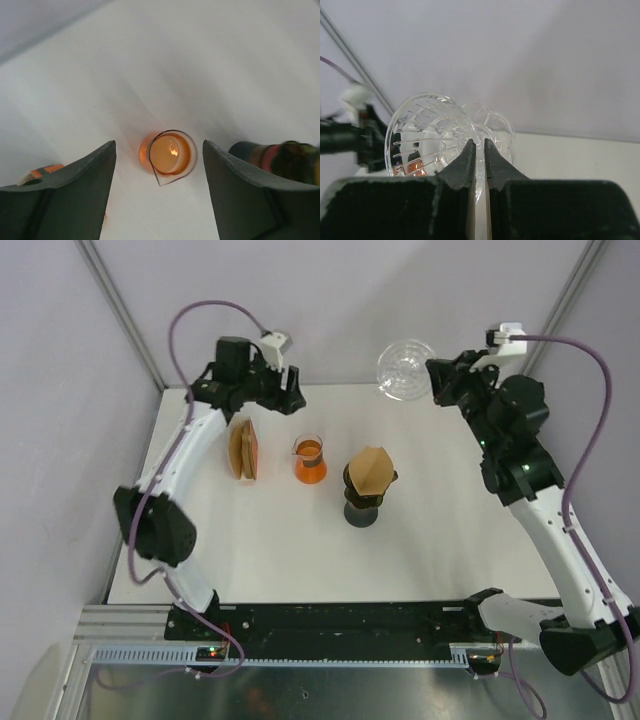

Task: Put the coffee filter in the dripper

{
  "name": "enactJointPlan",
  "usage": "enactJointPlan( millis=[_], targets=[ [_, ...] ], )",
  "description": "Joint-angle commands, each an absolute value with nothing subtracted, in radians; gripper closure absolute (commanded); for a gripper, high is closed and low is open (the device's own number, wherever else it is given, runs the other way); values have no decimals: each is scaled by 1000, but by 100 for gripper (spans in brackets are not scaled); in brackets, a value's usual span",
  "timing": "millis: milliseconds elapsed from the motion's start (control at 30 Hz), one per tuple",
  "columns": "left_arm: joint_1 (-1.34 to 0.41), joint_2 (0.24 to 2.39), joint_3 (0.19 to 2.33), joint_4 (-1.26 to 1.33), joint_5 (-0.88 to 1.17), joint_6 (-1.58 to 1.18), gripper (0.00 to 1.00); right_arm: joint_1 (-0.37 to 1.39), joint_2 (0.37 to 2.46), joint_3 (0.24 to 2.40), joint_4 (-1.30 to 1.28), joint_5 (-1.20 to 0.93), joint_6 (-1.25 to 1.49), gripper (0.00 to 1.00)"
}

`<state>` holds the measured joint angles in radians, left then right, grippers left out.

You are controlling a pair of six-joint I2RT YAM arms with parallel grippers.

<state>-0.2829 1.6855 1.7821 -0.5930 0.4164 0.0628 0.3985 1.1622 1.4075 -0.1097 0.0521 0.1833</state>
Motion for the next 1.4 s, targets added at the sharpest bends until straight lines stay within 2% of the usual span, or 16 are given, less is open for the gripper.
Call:
enactJointPlan(
  millis=[0,233,467,833,1000,1233,1367],
  targets=[
    [-281,1827,1801,-594,386,105,27,368,1097,1382,-108,62,177,100],
    [-313,1957,1818,-596,370,145,31,323,1050,1329,-141,48,183,100],
    [-321,1992,1774,-596,401,163,47,297,1044,1312,-152,22,190,100],
    [-320,1958,1701,-596,422,226,51,275,1050,1298,-158,12,194,100],
    [-321,1966,1693,-595,447,248,65,271,1047,1293,-156,-10,195,100],
    [-320,1925,1646,-597,495,335,96,269,1034,1291,-163,-26,191,100],
    [-315,1868,1587,-610,519,395,100,268,1032,1291,-160,-42,192,100]
  ],
)
